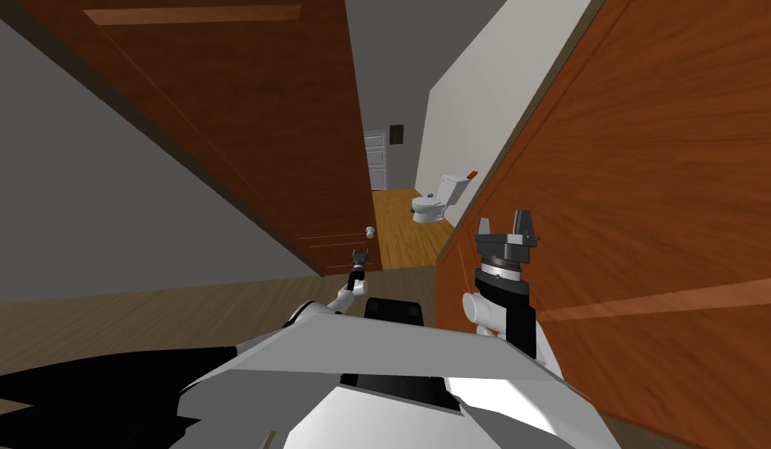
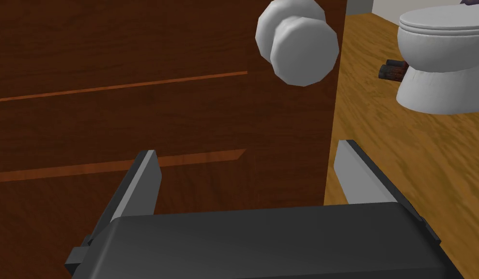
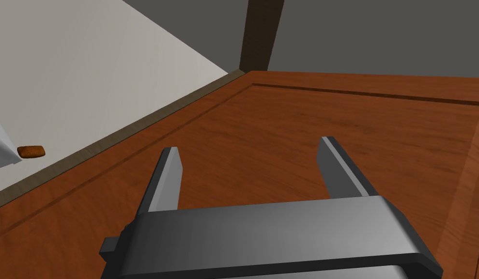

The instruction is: Pull the door open

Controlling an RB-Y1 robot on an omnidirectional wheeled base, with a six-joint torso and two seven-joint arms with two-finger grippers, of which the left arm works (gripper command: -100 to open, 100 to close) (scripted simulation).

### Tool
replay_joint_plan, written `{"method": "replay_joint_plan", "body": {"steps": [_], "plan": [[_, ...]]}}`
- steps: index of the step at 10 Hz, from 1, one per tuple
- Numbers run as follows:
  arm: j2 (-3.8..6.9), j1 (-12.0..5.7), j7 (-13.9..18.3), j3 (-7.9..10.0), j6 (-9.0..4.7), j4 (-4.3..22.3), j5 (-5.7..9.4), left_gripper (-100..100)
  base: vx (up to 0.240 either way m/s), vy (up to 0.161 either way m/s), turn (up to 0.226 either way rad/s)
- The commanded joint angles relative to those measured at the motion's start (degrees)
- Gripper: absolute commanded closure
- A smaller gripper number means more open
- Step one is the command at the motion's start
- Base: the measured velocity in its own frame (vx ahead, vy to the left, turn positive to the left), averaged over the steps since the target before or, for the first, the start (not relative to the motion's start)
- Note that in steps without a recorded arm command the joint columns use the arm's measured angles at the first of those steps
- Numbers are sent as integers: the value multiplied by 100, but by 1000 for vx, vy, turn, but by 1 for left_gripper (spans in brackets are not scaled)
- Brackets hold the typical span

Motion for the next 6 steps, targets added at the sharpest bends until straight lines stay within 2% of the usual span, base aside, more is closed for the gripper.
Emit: {"method": "replay_joint_plan", "body": {"steps": [1, 4, 5, 6], "plan": [[49, 10, -30, 8, -2, -13, -1, -100, -210, 3, 35], [166, -2, -105, 41, -56, 12, 5, -100, -193, -21, 97], [166, -2, -105, 41, -56, 12, 5, -100, -124, 6, 33], [96, -29, -173, 86, -165, 33, 40, -100, -43, 17, 4]]}}
